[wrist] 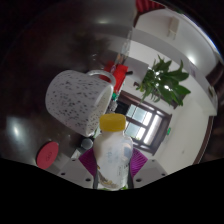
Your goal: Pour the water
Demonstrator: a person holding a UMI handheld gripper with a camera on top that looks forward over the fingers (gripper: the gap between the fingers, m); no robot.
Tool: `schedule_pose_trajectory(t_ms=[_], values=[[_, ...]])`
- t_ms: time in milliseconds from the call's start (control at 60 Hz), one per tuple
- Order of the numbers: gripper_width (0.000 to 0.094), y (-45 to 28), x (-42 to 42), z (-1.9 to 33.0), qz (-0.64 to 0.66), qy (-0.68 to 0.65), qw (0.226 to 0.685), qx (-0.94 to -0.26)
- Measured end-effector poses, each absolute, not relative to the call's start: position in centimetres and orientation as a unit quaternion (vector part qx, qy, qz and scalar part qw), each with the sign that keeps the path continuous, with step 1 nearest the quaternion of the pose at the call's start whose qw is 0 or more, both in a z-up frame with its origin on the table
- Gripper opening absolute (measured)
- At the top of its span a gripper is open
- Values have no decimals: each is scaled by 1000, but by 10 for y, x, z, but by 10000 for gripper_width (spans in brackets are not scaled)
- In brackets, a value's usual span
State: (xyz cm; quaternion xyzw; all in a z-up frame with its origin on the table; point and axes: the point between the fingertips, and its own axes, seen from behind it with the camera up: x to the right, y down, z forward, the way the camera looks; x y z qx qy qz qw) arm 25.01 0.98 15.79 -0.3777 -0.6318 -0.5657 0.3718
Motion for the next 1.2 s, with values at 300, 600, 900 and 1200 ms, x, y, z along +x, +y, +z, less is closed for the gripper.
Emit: schedule_pose_trajectory(t_ms=[300,600,900,1200], values=[[394,-8,329,160,-276,-400,531,-694],[395,-20,357,129,52,-128,574,-807],[415,-8,351,103,101,-95,580,-803],[437,-9,353,107,79,-101,600,-790]])
